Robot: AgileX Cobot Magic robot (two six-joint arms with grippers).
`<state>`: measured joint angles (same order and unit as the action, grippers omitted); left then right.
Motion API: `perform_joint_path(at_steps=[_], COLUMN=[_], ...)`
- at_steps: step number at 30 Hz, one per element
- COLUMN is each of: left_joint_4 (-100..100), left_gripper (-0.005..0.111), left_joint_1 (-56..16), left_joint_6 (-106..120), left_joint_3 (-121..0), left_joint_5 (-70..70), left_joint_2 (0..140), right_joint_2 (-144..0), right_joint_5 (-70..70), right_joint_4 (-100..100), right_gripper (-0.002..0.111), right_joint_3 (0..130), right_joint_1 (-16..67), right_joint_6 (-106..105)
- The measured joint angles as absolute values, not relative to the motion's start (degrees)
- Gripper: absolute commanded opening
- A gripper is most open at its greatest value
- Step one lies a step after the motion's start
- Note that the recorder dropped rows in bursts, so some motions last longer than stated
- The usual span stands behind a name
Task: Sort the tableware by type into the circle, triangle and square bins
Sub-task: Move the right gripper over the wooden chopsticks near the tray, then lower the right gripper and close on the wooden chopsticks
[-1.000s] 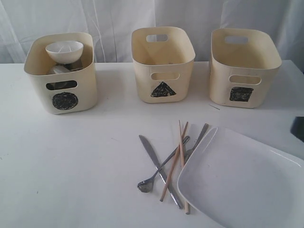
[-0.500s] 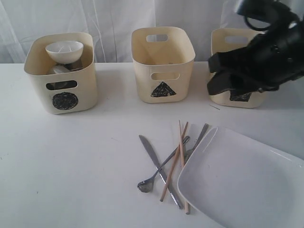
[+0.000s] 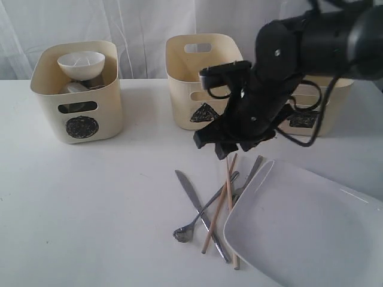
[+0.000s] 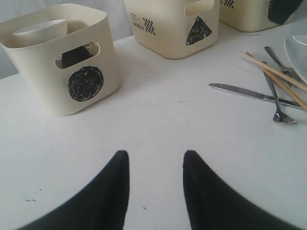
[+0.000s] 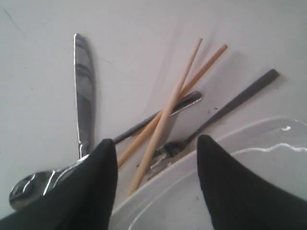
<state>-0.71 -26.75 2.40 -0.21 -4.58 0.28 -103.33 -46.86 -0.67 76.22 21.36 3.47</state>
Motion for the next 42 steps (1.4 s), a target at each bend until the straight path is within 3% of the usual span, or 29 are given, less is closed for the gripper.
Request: perform_joint_path(at_steps=[11,36,42], left_joint_4=[-0.71,-0.71,-0.71], left_gripper=[0.043,0.043,0.043], left_joint_1=[-26.72,-26.72,-26.72], left_joint_6=[2.4,2.4,2.4], left_joint_3=[-0.21,-0.21,-0.21], left_joint_5=[-4.58,-4.58,-4.58], left_joint_2=[0.28,0.28,0.28], right_joint_2=[-115.17,-123.18,-124.0], right_joint_5=[-44.94,-43.54,-43.34], right_joint_4=[9.14,10.77,9.98], right_gripper=[0.049,0.049,0.037], right_joint_3=[84.04,87.1,87.24], right_joint_1=[22.85,22.37,22.37], right_joint_6=[12.72,14.94,14.94])
